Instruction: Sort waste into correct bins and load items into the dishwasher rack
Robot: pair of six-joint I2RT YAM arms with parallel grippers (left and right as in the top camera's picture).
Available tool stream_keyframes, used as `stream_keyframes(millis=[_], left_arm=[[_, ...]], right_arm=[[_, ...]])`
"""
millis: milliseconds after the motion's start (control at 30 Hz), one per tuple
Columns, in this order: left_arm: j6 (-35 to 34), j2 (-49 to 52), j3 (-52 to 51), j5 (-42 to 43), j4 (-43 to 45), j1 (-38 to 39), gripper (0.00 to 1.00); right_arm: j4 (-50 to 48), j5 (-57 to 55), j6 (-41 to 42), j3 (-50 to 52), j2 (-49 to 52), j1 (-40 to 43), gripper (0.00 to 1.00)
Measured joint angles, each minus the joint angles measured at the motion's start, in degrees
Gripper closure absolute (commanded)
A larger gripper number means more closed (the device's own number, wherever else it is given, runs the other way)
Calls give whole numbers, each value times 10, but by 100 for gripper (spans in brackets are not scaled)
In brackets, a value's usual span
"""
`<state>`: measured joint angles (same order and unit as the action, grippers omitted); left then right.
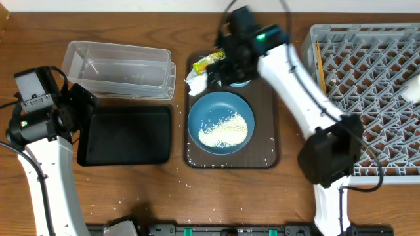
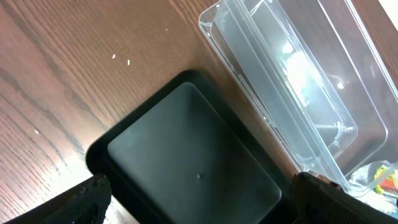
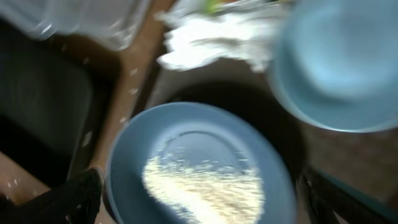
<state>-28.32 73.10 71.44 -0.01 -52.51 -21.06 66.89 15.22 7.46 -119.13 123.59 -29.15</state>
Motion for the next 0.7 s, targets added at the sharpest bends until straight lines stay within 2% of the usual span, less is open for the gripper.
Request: stream_keyframes(millis=[167, 300, 700], left_arm=[[0, 0, 0, 0, 0, 0, 5], [0, 0, 0, 0, 0, 0, 5], [0, 0, 0, 0, 0, 0, 5]], right_arm=[[-2, -75, 24, 0, 0, -45, 1], [-3, -140, 56, 0, 0, -34, 1], [-1, -214, 83, -15, -3, 152, 1]])
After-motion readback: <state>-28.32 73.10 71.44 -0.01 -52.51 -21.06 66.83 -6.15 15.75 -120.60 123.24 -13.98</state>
